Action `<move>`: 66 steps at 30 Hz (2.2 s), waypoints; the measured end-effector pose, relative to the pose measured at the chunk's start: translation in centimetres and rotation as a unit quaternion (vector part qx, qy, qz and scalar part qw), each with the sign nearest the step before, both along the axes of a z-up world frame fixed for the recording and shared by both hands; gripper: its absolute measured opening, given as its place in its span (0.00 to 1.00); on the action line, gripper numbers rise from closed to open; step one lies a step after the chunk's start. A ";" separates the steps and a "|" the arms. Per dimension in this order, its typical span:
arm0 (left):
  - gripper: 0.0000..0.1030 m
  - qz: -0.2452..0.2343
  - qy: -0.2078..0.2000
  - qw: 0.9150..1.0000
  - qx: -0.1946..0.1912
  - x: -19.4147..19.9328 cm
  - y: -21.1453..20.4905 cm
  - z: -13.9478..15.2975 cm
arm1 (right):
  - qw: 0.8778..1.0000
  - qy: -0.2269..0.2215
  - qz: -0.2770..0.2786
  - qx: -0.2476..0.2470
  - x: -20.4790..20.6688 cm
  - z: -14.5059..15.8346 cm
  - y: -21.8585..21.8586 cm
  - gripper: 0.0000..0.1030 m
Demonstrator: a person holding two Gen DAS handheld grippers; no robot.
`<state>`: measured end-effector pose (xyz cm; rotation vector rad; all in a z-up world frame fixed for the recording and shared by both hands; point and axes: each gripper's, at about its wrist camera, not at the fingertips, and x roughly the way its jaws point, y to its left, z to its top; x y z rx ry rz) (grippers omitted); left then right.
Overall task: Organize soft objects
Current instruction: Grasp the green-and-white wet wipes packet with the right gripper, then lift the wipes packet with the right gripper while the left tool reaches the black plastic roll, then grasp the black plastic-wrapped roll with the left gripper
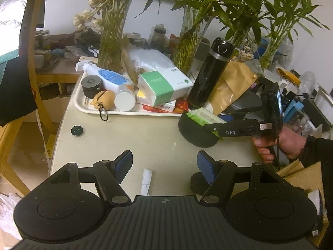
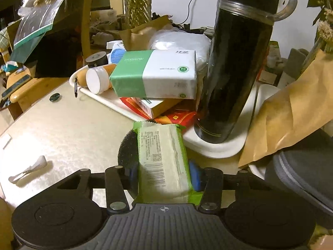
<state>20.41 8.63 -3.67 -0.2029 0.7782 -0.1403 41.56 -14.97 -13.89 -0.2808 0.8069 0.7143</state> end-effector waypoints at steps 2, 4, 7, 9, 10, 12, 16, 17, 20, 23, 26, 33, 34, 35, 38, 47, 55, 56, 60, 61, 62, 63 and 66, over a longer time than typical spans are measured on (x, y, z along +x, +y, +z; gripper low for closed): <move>0.66 -0.001 -0.004 1.000 0.003 -0.1 -0.1 0.1 | 1.000 0.000 0.003 -0.002 -0.2 0.3 -0.2 0.49; 0.66 0.000 -0.006 1.000 0.005 -0.1 -0.1 0.1 | 1.000 -0.007 0.008 0.002 -0.5 1.0 -0.5 0.49; 0.66 0.002 -0.006 1.000 0.002 -0.1 0.0 0.2 | 1.000 -0.019 0.012 0.011 -1.1 2.4 -1.0 0.49; 0.66 0.000 -0.006 1.000 0.000 -0.1 0.0 0.2 | 0.999 -0.024 0.014 0.017 -1.5 3.3 -1.3 0.49; 0.66 -0.003 -0.005 1.000 -0.002 -0.1 -0.1 0.2 | 0.999 -0.026 0.014 0.019 -1.7 3.8 -1.5 0.49; 0.66 -0.006 -0.005 1.000 -0.004 -0.1 -0.2 0.1 | 0.999 -0.034 0.014 0.020 -2.1 4.7 -1.8 0.49; 0.66 -0.012 -0.007 1.000 -0.007 0.0 -0.2 0.1 | 0.999 -0.044 0.012 0.025 -3.3 6.6 -2.9 0.49; 0.66 -0.012 -0.005 1.000 -0.010 0.1 -0.1 0.1 | 0.999 -0.047 0.011 0.024 -3.7 7.1 -3.2 0.49; 0.66 -0.008 -0.001 1.000 -0.017 0.3 0.2 0.0 | 0.998 -0.059 0.007 0.027 -4.9 8.6 -4.3 0.49; 0.66 -0.006 0.006 1.000 -0.023 0.6 0.3 -0.1 | 0.997 -0.072 -0.001 0.027 -6.5 9.9 -5.3 0.49; 0.66 -0.023 0.014 0.999 -0.030 1.4 0.2 -0.1 | 0.996 -0.083 -0.010 0.033 -8.2 11.1 -6.4 0.49; 0.66 -0.100 0.057 0.993 -0.031 4.1 -0.6 -1.8 | 0.994 -0.103 -0.023 0.041 -12.1 12.6 -8.6 0.49; 0.66 -0.115 0.063 0.991 -0.030 4.6 -0.8 -2.0 | 0.993 -0.104 -0.027 0.044 -12.5 12.7 -8.9 0.49; 0.66 -0.129 0.068 0.989 -0.029 5.0 -1.0 -2.3 | 0.993 -0.105 -0.031 0.048 -12.8 13.0 -9.3 0.49; 0.66 -0.169 0.079 0.982 -0.025 6.0 -1.6 -3.0 | 0.991 -0.106 -0.044 0.062 -13.6 13.4 -10.4 0.49; 0.65 -0.232 0.140 0.961 -0.045 10.1 -2.1 -5.7 | 0.991 -0.102 -0.057 0.064 -13.6 13.0 -11.3 0.49; 0.65 -0.289 0.209 0.932 -0.067 13.3 -3.2 -8.7 | 0.992 -0.096 -0.047 0.065 -13.3 12.8 -10.8 0.49; 0.65 -0.295 0.214 0.929 -0.071 13.6 -3.4 -9.0 | 0.992 -0.095 -0.045 0.065 -13.3 12.7 -10.7 0.49; 0.65 -0.303 0.253 0.916 -0.067 14.8 -4.3 -10.2 | 0.993 -0.096 -0.040 0.061 -13.2 12.7 -10.4 0.49; 0.65 -0.303 0.263 0.914 -0.060 15.0 -4.6 -10.4 | 0.993 -0.096 -0.040 0.062 -13.1 12.7 -10.4 0.49; 0.65 -0.302 0.273 0.912 -0.054 15.4 -4.9 -10.4 | 0.993 -0.097 -0.039 0.063 -13.1 12.7 -10.4 0.49; 0.65 -0.301 0.282 0.910 -0.048 15.5 -5.2 -10.4 | 0.992 -0.097 -0.039 0.063 -13.1 12.7 -10.4 0.49; 0.66 -0.293 0.303 0.906 -0.034 15.9 -5.9 -9.9 | 0.992 -0.100 -0.038 0.063 -13.0 12.7 -10.2 0.49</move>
